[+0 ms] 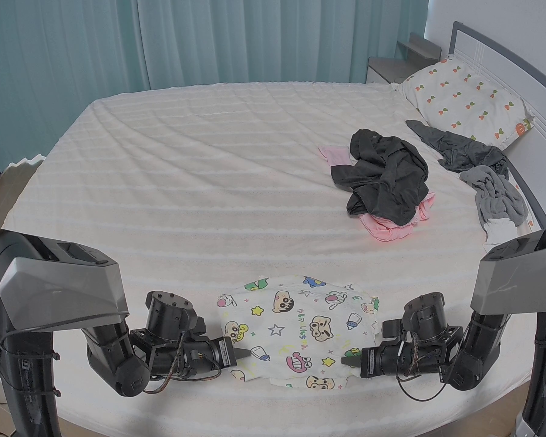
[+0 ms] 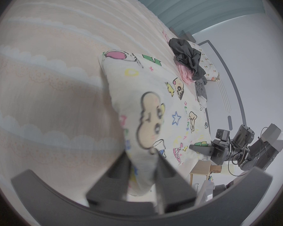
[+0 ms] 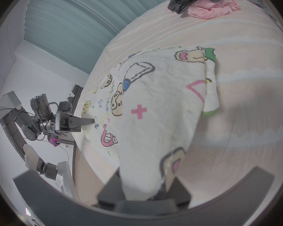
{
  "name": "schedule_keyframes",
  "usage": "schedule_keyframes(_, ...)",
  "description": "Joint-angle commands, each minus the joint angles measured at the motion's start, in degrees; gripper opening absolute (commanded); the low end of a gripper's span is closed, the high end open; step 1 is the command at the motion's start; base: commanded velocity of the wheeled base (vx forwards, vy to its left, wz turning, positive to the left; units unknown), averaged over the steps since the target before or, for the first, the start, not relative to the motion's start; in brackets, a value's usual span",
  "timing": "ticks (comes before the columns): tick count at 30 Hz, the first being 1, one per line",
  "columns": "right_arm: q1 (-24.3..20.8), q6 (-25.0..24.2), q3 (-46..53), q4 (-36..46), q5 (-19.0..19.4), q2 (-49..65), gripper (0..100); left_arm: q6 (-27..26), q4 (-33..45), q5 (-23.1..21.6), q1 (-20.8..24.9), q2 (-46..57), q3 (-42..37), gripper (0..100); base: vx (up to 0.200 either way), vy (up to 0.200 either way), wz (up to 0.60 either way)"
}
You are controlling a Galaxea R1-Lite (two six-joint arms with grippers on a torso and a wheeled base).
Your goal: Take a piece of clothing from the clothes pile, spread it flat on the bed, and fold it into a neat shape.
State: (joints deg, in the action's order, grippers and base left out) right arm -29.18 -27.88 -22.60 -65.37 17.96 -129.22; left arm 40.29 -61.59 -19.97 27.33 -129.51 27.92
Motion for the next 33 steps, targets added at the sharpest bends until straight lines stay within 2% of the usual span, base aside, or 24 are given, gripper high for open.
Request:
schedule_keyframes(1,0.9,0.0,0.3,0.2,1.9,1.3,0,0.1,0.0,-0.6,0.0,0.3,-0.7,0,0.000,0.000,0.00)
schedule_keyframes(4,1.9,0.0,1.2,1.7,5.7,3.5,0,2.0,1.2,-2.9,0.0,2.3,-0.9,0,0.000,0.000,0.00)
schedule_keyframes(6,2.1,0.0,1.1,2.7,6.4,4.2,0,2.9,2.0,-3.7,0.0,3.3,-0.8,0,0.000,0.000,0.00)
schedule_keyframes(7,2.5,-0.1,0.5,6.1,8.1,6.2,0,4.7,5.8,-6.5,-0.3,6.2,-0.4,0,0.000,0.000,0.00)
schedule_keyframes(9,2.7,-0.1,0.3,8.2,9.0,7.1,0,4.8,8.7,-8.0,-0.9,7.7,-0.1,0,0.000,0.000,0.00)
schedule_keyframes(10,3.0,-0.1,-0.6,12.1,10.5,8.6,0,4.8,15.3,-9.5,-1.6,9.1,2.3,0,0.000,0.000,0.00)
schedule_keyframes(14,2.9,0.2,-1.8,14.6,10.4,7.8,0,4.4,22.7,-9.2,-2.2,8.7,6.4,0,0.000,0.000,0.00)
schedule_keyframes(17,2.9,0.4,-1.9,14.6,10.4,7.5,0,3.4,23.4,-8.4,-2.2,8.5,6.7,0,0.000,0.000,0.00)
schedule_keyframes(20,2.6,0.6,-1.7,14.8,10.3,7.2,0,1.3,23.4,-5.2,-1.6,7.2,6.8,0,0.000,0.000,0.00)
schedule_keyframes(21,2.6,1.0,-1.6,14.9,10.3,7.1,100,1.2,23.6,-4.7,-1.5,7.2,6.8,0,0.000,0.000,0.00)
schedule_keyframes(22,2.6,1.2,-1.6,14.9,10.3,7.1,100,1.2,23.6,-4.6,-1.5,7.2,6.8,100,0.000,0.000,0.00)
schedule_keyframes(28,3.0,4.3,-2.0,20.1,10.2,8.7,100,-0.9,25.4,-4.6,-1.4,7.9,5.9,100,0.000,0.000,0.00)
schedule_keyframes(29,3.3,5.4,-2.1,20.2,9.5,9.3,100,-2.6,26.2,-4.7,-1.4,8.6,5.7,100,0.000,0.000,0.00)
schedule_keyframes(33,4.7,5.8,-3.0,20.6,6.6,13.3,100,-2.7,26.2,-6.6,-2.5,13.4,5.5,100,0.000,0.000,0.00)
